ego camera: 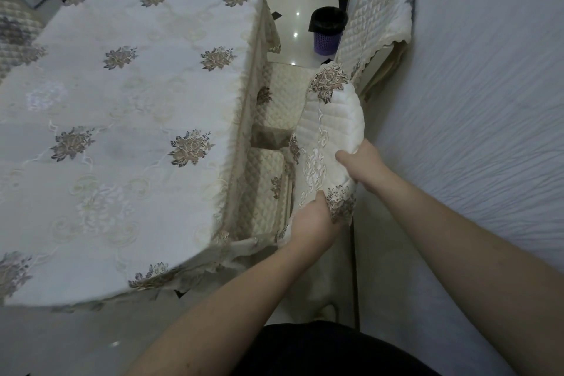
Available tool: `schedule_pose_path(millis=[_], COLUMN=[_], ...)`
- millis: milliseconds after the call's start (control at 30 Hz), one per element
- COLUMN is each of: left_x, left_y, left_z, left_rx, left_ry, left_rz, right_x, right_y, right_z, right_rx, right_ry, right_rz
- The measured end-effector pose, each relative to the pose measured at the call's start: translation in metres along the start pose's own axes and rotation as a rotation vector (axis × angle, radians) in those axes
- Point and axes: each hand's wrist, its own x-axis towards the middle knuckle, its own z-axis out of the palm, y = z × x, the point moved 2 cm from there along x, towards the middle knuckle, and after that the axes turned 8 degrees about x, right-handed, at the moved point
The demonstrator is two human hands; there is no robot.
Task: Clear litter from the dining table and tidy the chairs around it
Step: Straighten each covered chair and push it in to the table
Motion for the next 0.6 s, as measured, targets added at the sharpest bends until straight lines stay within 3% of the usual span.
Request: schedule_pose_path(millis=[600], left_x=[0.002], left_y=[0.006], left_z=[0.011], left_rx=[0.034], left_ry=[-0.003], left_rz=[-0.002], right_x=[0.004], right_y=[0.005], right_z=[-0.009], right_rx=[0.049], right_ry=[-0.088], right_rz=[-0.048])
